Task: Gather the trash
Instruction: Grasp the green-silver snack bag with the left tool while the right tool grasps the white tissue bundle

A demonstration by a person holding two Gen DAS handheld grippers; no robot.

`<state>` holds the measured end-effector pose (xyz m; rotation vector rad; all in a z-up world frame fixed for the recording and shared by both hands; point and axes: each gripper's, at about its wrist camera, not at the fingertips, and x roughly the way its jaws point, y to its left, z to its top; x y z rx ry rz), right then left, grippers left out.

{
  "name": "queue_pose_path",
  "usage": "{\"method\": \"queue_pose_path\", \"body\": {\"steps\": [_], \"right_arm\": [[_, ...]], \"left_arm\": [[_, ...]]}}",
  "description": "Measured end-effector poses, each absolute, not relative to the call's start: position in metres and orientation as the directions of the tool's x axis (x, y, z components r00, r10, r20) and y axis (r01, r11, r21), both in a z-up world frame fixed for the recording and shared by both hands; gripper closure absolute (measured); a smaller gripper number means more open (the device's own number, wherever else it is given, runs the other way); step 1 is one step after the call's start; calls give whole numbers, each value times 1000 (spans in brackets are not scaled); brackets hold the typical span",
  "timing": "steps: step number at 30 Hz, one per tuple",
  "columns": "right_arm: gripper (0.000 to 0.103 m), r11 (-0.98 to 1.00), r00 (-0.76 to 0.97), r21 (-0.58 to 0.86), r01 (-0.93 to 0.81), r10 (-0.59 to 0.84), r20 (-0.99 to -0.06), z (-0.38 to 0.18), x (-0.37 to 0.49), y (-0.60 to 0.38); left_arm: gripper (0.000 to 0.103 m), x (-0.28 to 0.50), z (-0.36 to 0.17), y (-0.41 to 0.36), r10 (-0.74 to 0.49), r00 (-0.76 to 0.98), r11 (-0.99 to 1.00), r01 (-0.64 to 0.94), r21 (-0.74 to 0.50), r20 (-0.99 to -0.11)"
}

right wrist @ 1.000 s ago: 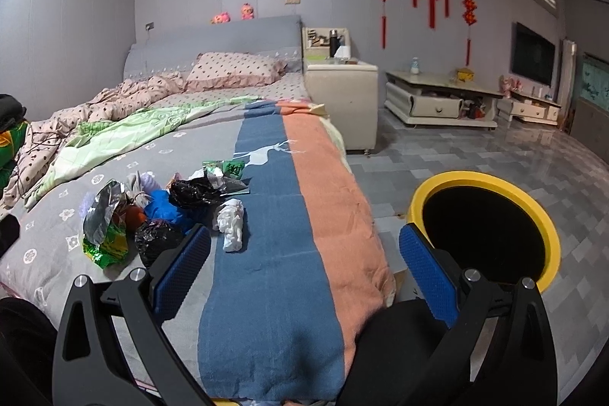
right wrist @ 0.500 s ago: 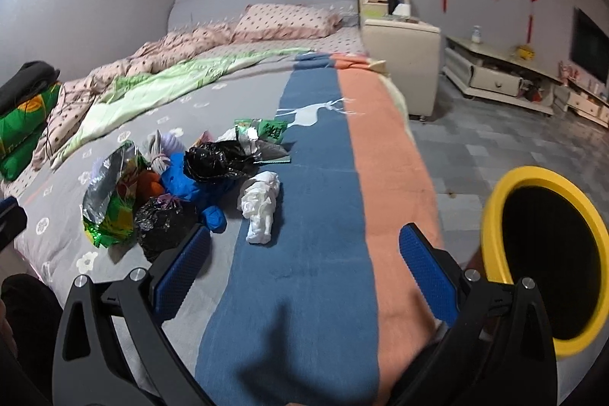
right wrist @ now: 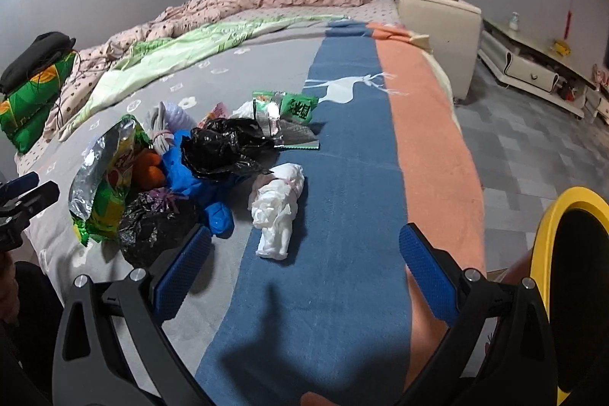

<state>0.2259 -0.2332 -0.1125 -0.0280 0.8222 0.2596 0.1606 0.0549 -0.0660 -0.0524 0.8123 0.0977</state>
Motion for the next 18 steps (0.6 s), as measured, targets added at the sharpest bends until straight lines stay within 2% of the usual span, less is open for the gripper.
{"method": "queue_pose_path", "body": {"steps": [6,12,18], "right_arm": [[8,956,617,52,-290,228,-753,-117,243,-223],[9,954,590,70,-292,237,-771,-123,261,-218],[19,951,545,79,-300,239,-804,-140,275,-213]], "left_arm": [[7,175,-76,55,72,669,994,-106,2,-740],[7,192,-85,59,43,648,992,-119,-46,-760],[7,203,-104,64,12,624,985,-140,-96,-782]]}}
